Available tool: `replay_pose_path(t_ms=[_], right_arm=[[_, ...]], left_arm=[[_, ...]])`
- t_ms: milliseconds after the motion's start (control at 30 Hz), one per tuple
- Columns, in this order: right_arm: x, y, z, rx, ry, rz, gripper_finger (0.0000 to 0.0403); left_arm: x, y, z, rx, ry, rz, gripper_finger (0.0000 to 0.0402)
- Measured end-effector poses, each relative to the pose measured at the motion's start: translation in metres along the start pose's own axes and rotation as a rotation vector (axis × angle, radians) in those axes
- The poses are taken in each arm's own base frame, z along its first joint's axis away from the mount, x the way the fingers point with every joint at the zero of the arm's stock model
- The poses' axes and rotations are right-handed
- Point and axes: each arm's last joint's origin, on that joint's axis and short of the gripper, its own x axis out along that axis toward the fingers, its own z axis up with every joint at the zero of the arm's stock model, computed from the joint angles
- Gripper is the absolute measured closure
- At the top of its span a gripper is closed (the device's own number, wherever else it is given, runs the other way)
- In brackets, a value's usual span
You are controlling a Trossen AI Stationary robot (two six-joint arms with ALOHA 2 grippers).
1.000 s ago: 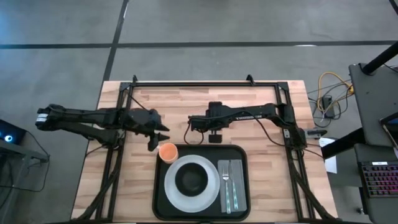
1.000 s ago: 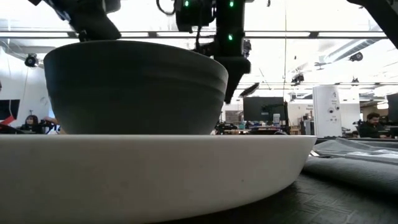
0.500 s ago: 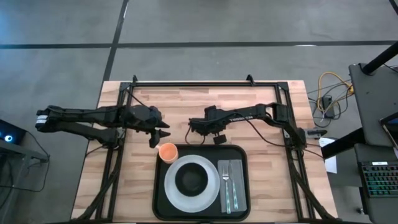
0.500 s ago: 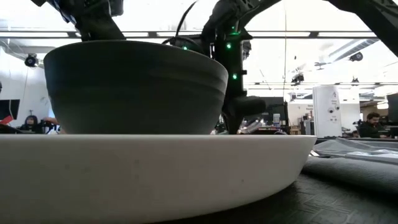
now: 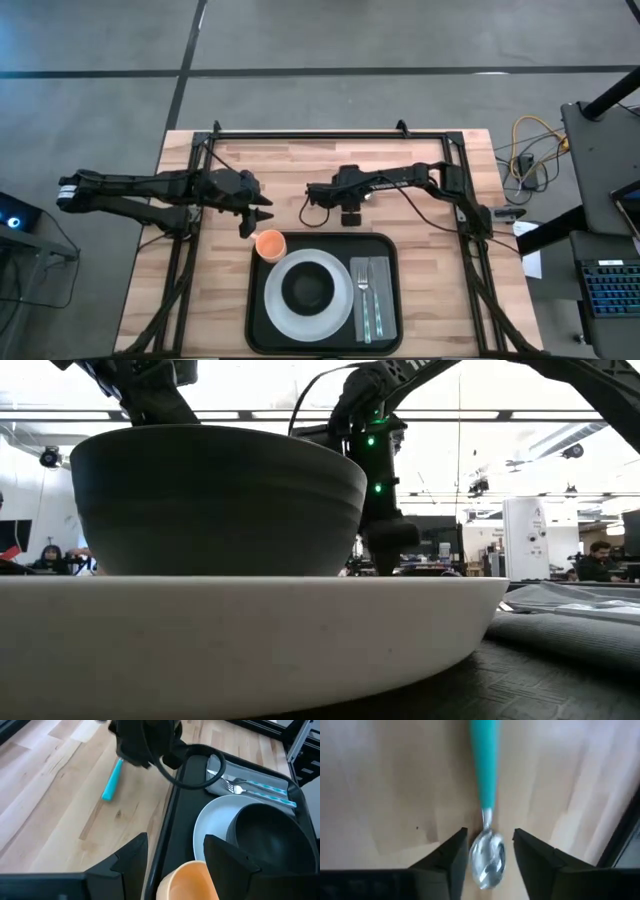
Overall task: Set up tray
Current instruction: Put the green spoon to the right of the green knife on the gray napkin on the black tray
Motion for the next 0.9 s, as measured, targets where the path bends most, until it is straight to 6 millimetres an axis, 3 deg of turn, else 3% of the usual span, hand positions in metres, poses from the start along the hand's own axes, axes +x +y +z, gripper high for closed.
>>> replay_pose_path(t_ms=[133,233,333,600,700,900], right_arm=[[-0.016,-0.009,-0.004,0.375,0.005,0.005,0.0227],[-0.027,-0.02,-0.01,0.871,0.038,0.079,0.0214],[-0.027,-0.029,-0.01,1.325,0.13,0.271,0.0212],[-0.009,-0.04,0.004,1.905,0.107,0.431,0.0211],[-0.008,-0.042,0.003,2.118,0.113,0.396,0.0211],[-0.006,-0.038,-0.006,2.36,0.218,0.286,0.0211]], left_arm=[[0.0,0.0,0.0,0.0,0.0,0.0,0.0228],[0.0,0.001,0.0,-0.002,-0.001,0.003,0.0228],[0.0,0.001,0.0,0.002,-0.001,0.004,0.0228],[0.0,0.001,-0.001,0.015,0.011,0.007,0.0228],[0.0,0.002,-0.003,0.015,0.035,0.014,0.0228],[-0.001,0.004,-0.01,0.005,0.101,0.034,0.0228]])
